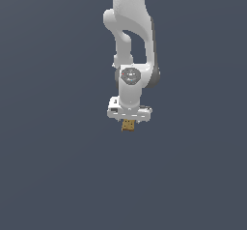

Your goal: Pick up the object and move it to a goal position.

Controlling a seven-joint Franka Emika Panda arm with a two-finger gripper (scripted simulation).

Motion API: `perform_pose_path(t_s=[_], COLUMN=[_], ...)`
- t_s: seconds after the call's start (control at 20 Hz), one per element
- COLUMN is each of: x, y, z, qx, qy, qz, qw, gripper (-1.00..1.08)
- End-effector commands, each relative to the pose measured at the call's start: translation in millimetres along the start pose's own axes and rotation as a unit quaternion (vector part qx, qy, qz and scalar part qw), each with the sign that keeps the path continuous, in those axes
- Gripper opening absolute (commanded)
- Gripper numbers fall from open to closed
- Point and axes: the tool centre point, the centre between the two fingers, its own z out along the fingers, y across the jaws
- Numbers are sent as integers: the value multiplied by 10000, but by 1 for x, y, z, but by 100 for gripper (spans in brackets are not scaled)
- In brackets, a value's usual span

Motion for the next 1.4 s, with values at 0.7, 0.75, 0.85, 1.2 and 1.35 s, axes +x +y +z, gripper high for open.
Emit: perform_pose_path(t_s=[0.7,0.75,0.85,1.2,1.35], x=[-1,-1,-1,-1,-1], y=[0,0,0,0,0], z=[47,49,51,52,52], qx=[0,0,0,0,0], qy=[5,5,5,5,5], qz=[9,9,9,9,9], qw=[10000,10000,10000,10000,10000], gripper=[100,100,100,-100,-100])
